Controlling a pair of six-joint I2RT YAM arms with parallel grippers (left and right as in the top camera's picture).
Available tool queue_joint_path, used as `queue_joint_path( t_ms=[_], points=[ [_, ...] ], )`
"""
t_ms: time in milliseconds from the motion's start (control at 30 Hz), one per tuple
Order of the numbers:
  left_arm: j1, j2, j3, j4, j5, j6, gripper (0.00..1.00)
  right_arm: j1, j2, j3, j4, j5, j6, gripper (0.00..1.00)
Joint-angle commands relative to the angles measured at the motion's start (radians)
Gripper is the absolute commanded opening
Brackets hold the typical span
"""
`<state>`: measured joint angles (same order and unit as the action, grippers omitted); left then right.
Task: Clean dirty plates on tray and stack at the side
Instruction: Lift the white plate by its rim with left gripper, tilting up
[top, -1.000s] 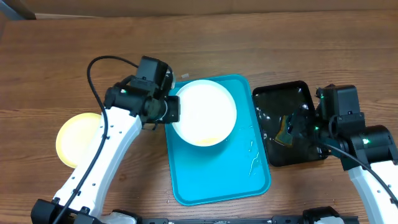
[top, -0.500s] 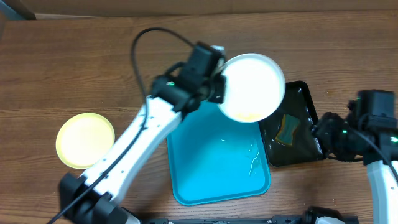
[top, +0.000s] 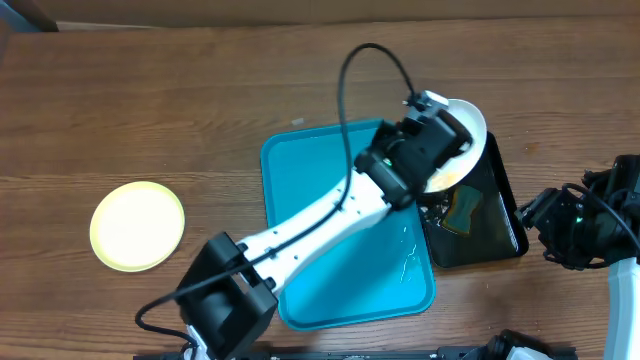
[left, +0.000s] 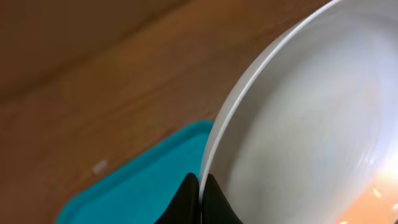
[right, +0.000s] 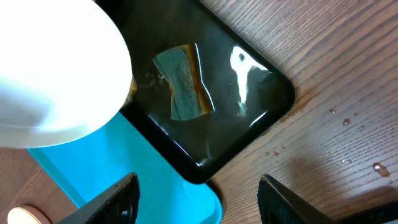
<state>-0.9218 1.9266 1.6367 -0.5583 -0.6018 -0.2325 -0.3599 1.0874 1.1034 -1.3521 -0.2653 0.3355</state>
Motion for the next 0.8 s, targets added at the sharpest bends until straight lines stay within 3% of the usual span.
queue_joint_path(
  t_ms=[0, 267, 367, 767],
  points=[
    [-0.073, -0.01, 0.068, 0.036, -0.267, 0.169, 0.04, -0.005, -0.012, 0.018, 0.009, -0.017, -0.03, 0.63],
    [-0.161, -0.01, 0.069, 0.162, -0.507, 0.375, 0.04, -0.005, -0.012, 0.018, 0.011, -0.017, -0.03, 0.63],
    [-0.172, -0.01, 0.069, 0.2, -0.529, 0.44, 0.04, -0.005, -0.012, 0.018, 0.011, -0.017, -0.03, 0.63],
    [-0.177, -0.01, 0.069, 0.224, -0.535, 0.465, 0.04, -0.005, -0.012, 0.018, 0.011, -0.016, -0.03, 0.63]
  ],
)
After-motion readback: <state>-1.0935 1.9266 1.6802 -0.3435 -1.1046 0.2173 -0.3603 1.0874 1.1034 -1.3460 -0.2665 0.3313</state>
